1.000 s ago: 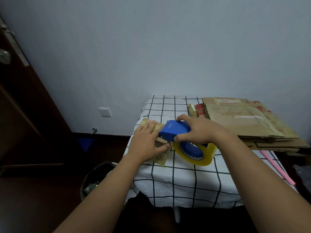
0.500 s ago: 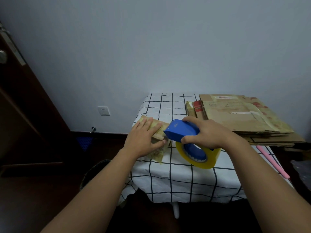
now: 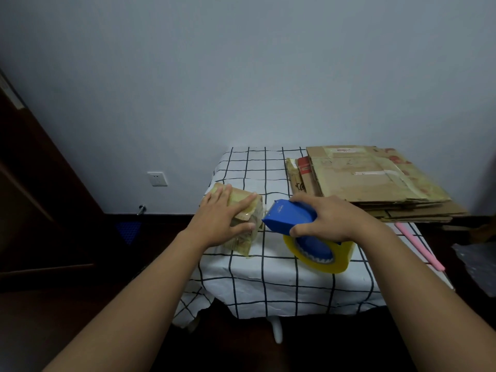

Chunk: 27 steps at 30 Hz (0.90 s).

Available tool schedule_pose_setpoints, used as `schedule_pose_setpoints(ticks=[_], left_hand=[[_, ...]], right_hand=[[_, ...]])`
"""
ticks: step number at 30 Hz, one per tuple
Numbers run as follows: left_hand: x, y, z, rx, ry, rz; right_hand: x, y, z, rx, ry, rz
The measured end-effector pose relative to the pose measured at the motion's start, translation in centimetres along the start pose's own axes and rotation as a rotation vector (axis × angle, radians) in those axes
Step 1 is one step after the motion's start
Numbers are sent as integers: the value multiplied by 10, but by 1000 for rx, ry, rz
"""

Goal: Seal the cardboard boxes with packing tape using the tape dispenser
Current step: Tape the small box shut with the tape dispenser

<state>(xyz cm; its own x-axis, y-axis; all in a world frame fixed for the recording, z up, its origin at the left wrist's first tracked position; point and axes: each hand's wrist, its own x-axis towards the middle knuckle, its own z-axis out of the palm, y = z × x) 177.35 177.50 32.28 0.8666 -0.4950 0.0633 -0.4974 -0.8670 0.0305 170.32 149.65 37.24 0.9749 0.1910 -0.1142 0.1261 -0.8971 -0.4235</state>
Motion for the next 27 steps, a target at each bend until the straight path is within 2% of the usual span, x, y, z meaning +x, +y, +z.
schedule_pose_setpoints(ticks=[5,27], left_hand=[[4,-3,-5,57,-57,48],[7,11,1,108,-17,59]], right_hand=[[11,-7,4,-63,-34,8],[57,-38,-18,-151,-194,55]])
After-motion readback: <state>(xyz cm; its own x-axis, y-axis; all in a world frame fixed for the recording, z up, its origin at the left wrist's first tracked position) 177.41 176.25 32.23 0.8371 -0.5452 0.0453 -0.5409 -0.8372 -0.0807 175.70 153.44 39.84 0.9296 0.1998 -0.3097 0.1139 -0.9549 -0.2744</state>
